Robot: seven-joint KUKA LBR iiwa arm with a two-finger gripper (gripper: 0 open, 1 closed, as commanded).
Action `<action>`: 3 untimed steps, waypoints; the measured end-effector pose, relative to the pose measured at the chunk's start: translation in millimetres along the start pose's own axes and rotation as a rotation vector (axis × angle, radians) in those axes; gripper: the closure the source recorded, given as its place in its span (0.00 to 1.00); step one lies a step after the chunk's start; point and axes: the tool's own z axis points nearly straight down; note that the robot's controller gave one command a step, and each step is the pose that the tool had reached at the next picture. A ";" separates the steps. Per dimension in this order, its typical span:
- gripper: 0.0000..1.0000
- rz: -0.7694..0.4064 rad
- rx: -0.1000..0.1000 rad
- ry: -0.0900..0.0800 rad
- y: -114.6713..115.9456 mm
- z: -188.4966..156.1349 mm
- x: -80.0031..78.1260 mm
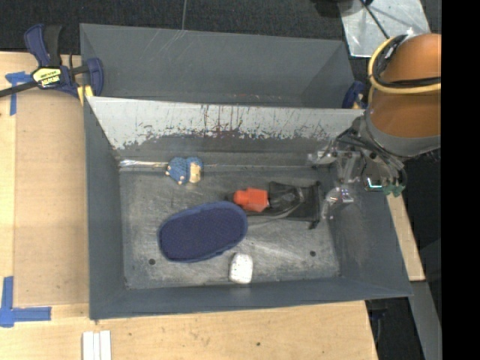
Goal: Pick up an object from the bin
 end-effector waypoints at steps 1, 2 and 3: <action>0.00 -0.075 -0.001 -0.001 48.3 133.4 -28.8; 1.00 -0.073 0.002 -0.004 45.9 129.1 -29.4; 1.00 -0.064 0.002 -0.008 53.4 30.6 -40.7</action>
Offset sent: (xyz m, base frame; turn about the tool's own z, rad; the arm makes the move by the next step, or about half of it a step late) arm 0.0288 0.0468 -0.1293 -0.0722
